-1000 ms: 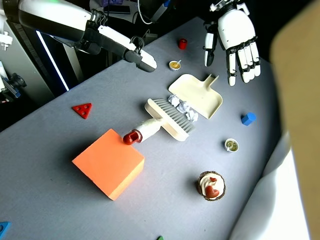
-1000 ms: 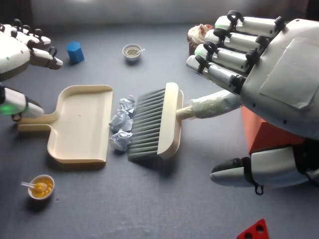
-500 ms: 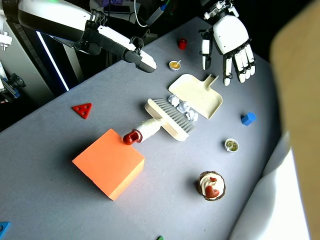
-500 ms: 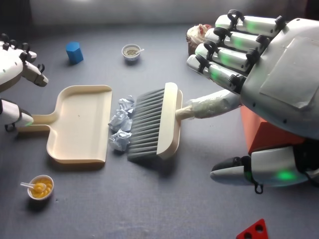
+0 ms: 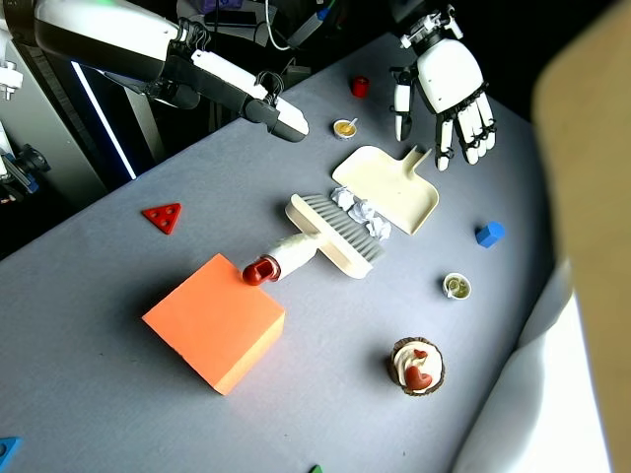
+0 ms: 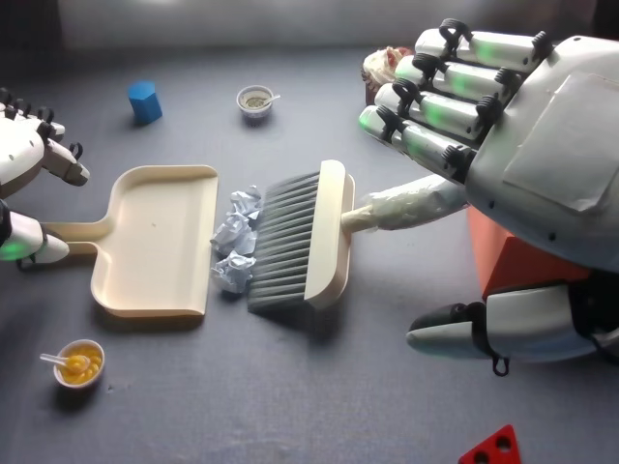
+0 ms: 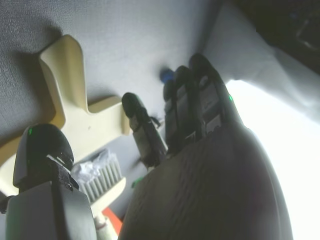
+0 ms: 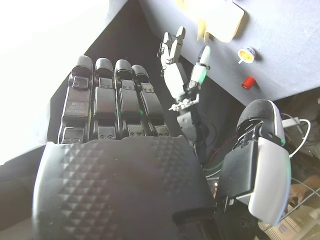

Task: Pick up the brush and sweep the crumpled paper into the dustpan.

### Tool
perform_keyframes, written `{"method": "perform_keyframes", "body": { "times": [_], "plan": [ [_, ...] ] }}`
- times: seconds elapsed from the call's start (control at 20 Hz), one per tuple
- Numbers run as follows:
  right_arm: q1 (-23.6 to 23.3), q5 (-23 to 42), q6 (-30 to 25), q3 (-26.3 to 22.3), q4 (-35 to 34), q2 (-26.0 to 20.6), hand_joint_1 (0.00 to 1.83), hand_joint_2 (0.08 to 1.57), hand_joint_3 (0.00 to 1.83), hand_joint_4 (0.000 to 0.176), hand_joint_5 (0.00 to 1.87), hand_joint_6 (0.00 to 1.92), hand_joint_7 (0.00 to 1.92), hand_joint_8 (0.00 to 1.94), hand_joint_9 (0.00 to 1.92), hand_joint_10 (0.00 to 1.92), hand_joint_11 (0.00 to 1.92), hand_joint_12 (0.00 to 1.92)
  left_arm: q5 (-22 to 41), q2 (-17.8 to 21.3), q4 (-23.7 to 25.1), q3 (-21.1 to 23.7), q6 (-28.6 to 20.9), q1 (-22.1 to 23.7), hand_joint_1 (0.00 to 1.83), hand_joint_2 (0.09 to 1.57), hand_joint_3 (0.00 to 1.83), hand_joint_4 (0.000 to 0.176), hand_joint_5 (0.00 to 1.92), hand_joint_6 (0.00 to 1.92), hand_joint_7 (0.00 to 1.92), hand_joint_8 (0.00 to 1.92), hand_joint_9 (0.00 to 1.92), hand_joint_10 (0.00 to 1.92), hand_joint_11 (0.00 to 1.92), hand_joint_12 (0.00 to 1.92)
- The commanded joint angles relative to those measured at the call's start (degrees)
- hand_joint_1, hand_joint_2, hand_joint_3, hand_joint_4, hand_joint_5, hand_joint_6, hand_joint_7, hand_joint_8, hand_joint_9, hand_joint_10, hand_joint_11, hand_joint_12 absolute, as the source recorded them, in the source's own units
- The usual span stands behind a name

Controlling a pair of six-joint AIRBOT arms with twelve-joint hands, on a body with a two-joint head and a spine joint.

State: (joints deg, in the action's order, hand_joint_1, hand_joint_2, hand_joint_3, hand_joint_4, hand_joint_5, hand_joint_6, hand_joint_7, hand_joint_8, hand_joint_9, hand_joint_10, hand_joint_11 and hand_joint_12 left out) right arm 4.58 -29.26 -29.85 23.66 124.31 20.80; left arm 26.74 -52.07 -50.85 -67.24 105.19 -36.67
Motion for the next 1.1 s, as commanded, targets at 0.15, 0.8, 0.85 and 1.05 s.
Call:
{"method": "perform_keyframes", "body": {
  "times": [0.15, 0.8, 0.85, 1.05],
  "plan": [
    [-0.77, -4.14, 0.1, -0.31, 2.96, -0.56, 0.0, 0.92, 0.0, 0.0, 0.12, 0.0, 0.13, 0.0, 0.13, 0.0, 0.12, 0.0, 5.79, -0.66, -0.52, -0.33, 1.92, 0.15, 0.82, 1.03, 0.0, 0.132, 0.6, 0.0, 0.21, 0.0, 0.21, 0.0, 0.07, 0.32],
    [1.59, -11.46, 4.6, 0.63, -5.03, 2.28, 0.0, 0.92, 0.0, 0.0, 0.15, 0.01, 0.16, 0.01, 0.16, 0.01, 0.16, 0.01, 7.89, -3.59, -2.03, -0.06, 2.43, -2.08, 0.77, 1.04, 0.01, 0.134, 0.61, 0.0, 0.24, 0.0, 0.22, 0.0, 0.06, 0.38],
    [1.63, -11.88, 5.8, 1.13, -6.3, 2.84, 0.0, 0.92, 0.0, 0.0, 0.16, 0.01, 0.17, 0.01, 0.17, 0.01, 0.17, 0.01, 7.91, -3.78, -2.03, -0.06, 2.43, -2.18, 0.77, 1.04, 0.01, 0.134, 0.6, 0.0, 0.23, 0.0, 0.22, 0.0, 0.05, 0.38],
    [1.79, -11.97, 6.07, 3.29, -7.86, 3.97, 0.0, 0.94, 0.0, 0.0, 0.2, 0.0, 0.2, 0.0, 0.2, 0.0, 0.2, 0.02, 8.94, -4.8, -2.76, 0.18, 2.43, -3.04, 0.75, 1.06, 0.01, 0.128, 0.62, 0.0, 0.25, 0.01, 0.23, 0.0, 0.07, 0.39]
  ]
}}
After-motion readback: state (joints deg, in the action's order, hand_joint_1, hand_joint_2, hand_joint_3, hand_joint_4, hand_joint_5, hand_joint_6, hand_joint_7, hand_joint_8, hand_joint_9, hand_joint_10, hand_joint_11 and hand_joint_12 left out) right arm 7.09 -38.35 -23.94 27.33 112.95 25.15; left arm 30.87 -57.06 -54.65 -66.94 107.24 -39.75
